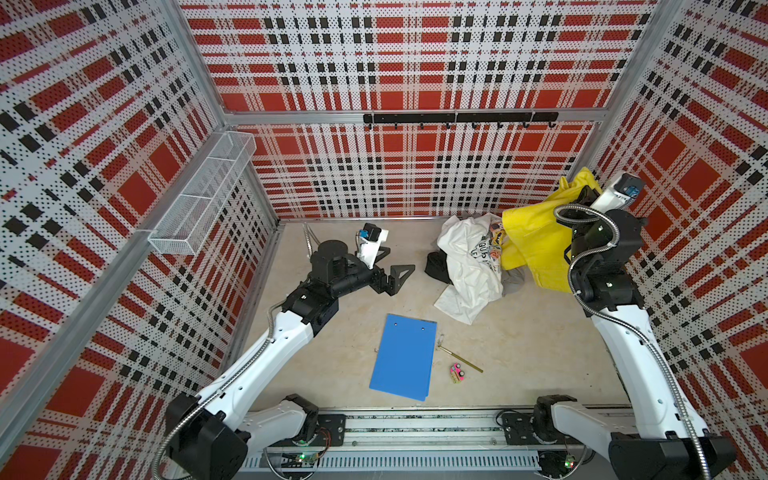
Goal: Pick out a specific cloth from the pile
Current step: 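Lift the yellow cloth high out of the pile with the right gripper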
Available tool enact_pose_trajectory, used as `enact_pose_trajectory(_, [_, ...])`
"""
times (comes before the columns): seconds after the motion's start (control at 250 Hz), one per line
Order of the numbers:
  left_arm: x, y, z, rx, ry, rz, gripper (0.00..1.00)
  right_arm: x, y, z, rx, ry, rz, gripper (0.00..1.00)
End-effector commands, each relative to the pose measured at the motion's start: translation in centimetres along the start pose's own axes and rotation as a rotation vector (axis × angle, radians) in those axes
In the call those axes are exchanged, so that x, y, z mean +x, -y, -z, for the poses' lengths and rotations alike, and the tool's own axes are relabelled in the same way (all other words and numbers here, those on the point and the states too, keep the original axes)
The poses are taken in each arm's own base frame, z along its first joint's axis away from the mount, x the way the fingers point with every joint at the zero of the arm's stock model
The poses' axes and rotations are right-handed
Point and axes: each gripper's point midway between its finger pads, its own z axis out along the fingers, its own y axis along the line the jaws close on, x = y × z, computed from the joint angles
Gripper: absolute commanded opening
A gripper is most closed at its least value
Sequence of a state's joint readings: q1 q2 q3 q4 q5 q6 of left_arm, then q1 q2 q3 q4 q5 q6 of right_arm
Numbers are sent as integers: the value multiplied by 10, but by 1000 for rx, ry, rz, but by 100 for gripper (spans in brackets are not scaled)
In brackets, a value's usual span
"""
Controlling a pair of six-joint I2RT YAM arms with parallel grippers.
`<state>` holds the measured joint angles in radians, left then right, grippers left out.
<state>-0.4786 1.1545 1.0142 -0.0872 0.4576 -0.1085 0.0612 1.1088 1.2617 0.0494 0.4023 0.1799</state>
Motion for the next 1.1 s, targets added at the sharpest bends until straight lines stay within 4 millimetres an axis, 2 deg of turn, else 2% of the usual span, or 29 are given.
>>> enact_pose_trajectory(0.0, [-8, 4, -1, 7, 18, -2, 99, -109, -7, 34, -79, 355, -153, 0])
enact_pose_trajectory(0.38, [-5, 2, -4, 6, 8, 4, 99, -172, -14, 55, -126, 540, -197, 0])
enact_pose_trajectory(0.452, [-5, 2, -4, 4, 6, 5, 99, -183, -20, 57, -161, 566, -200, 0])
enact_pose_trajectory(0.628, [-5, 3, -4, 6, 7, 4, 99, -205, -51, 63, -338, 600, -223, 0])
enact_pose_trajectory(1.097, [-5, 6, -5, 24, 3, 1, 98, -252, -74, 88, -562, 705, -411, 0])
